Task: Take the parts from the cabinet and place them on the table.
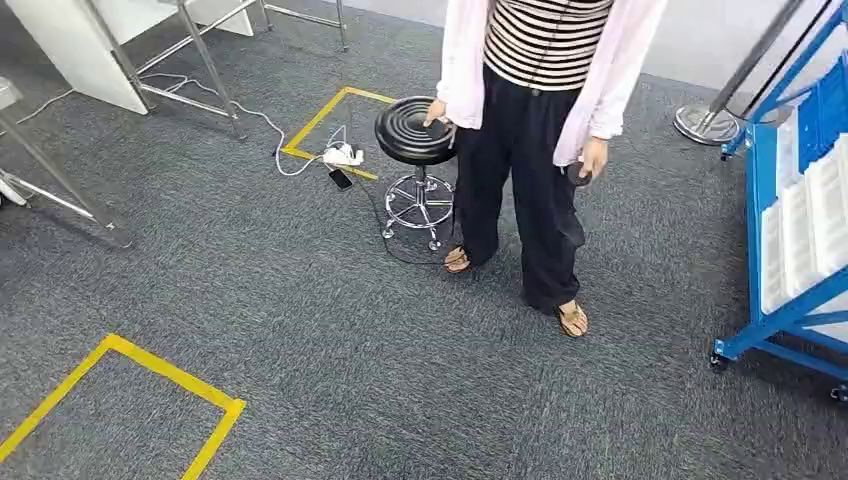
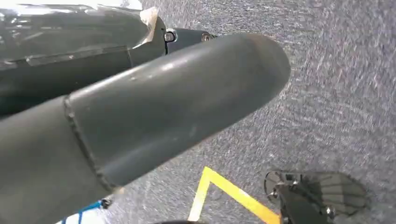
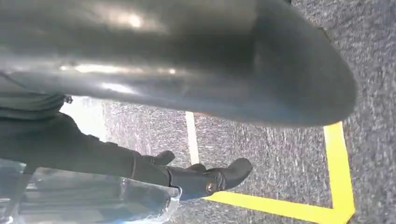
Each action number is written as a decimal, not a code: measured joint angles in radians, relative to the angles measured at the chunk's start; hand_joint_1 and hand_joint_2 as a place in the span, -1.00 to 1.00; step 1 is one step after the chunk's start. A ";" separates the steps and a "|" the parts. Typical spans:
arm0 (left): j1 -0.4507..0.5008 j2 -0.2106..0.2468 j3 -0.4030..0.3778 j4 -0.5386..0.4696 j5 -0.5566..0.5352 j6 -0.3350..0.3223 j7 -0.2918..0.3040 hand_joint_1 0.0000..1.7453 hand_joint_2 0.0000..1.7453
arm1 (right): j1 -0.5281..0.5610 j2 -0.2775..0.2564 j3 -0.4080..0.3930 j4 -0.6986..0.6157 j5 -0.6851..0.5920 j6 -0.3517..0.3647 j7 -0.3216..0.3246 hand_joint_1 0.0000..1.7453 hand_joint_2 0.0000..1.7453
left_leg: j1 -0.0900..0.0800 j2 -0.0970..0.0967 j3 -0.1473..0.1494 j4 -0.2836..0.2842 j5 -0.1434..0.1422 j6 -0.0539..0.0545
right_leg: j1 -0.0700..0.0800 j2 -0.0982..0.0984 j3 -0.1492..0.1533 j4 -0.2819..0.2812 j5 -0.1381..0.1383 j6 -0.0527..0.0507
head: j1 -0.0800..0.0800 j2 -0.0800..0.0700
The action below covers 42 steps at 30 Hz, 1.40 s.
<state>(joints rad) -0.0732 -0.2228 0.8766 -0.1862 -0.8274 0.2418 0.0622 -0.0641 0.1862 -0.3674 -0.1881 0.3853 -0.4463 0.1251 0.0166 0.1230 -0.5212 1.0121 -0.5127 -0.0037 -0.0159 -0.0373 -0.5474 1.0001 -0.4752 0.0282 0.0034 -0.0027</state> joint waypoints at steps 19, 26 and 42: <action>0.004 0.006 -0.002 -0.001 -0.019 -0.014 0.007 -1.00 -1.00 | 0.000 0.002 -0.004 0.000 -0.002 0.012 0.005 -1.00 -1.00 | 0.002 -0.111 -0.012 0.001 0.014 0.045 | 0.004 0.054 -0.149 0.249 -0.097 0.005 | -0.003 0.000; 0.003 0.007 -0.002 -0.001 -0.021 -0.018 0.007 -1.00 -1.00 | 0.004 0.000 -0.005 0.000 -0.002 0.012 0.005 -1.00 -1.00 | -0.002 -0.041 -0.001 0.002 0.004 0.033 | -0.005 -0.037 -0.028 0.025 -0.002 0.040 | 0.000 0.000; 0.004 0.012 -0.032 -0.001 -0.071 -0.052 -0.018 -1.00 -1.00 | 0.006 0.000 -0.029 0.000 -0.033 0.016 -0.018 -1.00 -1.00 | 0.016 -0.217 -0.016 0.034 -0.002 0.005 | 0.003 0.133 -0.025 0.015 0.022 -0.024 | -0.012 0.000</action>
<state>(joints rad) -0.0691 -0.2110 0.8446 -0.1869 -0.8980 0.1900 0.0443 -0.0582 0.1858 -0.3963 -0.1884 0.3521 -0.4307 0.1072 0.0324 -0.0940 -0.5371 1.0464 -0.5146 0.0011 -0.0127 0.0955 -0.5719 1.0151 -0.4529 0.0039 -0.0084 -0.0027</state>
